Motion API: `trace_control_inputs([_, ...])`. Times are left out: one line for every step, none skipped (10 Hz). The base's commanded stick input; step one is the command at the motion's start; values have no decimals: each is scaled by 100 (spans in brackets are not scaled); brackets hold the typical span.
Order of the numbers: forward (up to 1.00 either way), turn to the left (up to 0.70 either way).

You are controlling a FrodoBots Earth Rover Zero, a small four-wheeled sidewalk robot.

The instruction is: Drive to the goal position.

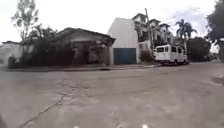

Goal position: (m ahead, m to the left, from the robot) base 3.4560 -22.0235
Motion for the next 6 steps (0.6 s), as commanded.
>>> trace_control_inputs([0,70])
trace_control_inputs([0,70])
trace_control_inputs([0,70])
trace_control_inputs([0,70])
trace_control_inputs([0,70])
trace_control_inputs([0,70])
